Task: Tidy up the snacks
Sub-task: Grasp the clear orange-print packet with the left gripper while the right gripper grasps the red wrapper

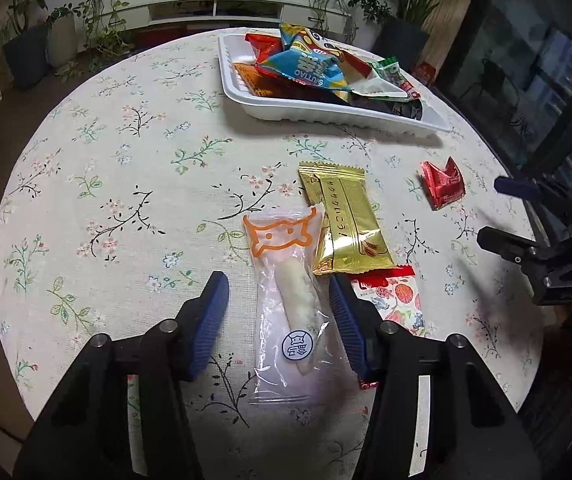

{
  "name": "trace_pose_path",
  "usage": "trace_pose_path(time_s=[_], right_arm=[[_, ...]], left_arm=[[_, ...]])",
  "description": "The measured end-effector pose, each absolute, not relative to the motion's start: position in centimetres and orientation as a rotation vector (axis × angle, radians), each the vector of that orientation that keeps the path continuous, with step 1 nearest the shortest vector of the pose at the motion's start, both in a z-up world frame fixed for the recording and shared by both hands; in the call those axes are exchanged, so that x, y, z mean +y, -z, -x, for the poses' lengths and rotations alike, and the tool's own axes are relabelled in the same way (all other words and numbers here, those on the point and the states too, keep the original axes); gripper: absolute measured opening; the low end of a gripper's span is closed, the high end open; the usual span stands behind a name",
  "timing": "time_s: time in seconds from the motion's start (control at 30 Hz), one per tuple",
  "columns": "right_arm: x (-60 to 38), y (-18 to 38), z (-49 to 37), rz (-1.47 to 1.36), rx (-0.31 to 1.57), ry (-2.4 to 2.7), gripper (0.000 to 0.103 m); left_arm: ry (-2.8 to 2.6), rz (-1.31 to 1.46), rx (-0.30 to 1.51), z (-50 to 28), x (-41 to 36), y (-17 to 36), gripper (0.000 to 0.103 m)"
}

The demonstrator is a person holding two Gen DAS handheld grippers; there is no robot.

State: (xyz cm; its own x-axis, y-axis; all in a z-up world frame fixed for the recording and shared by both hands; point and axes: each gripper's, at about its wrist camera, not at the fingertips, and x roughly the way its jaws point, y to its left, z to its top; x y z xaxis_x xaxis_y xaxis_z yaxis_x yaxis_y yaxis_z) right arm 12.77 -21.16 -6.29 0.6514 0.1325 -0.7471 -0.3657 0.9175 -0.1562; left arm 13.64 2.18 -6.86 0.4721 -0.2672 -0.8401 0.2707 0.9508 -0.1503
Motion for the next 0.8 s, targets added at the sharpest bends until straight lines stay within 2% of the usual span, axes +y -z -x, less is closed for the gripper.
trace_pose_path(time_s=[0.2,0.3,0.43,0.8], right_arm=[[-19.0,6.5,-12.3,0.614,0.73,-0.455,0.089],[-19.0,6.7,-12.8,0.723,0.72,-0.566,0.084],[-20.1,7.3,-15.4,0.711,0.794,-0.586,0.071],[-19.6,8.0,-17.6,0.729,0.801,-0.609,0.068]], left_arm=[[0.322,-0.028,1.024,-13.2,2.1,6.9,0.048],[0.327,-0.038,1.021,-13.0,2.0,6.9,0.048],[0.335,-0.036,1.019,-13.0,2.1,6.9,0.048],[0.351,-0.052,1.014,-13.3,1.5,7.0,0.048]])
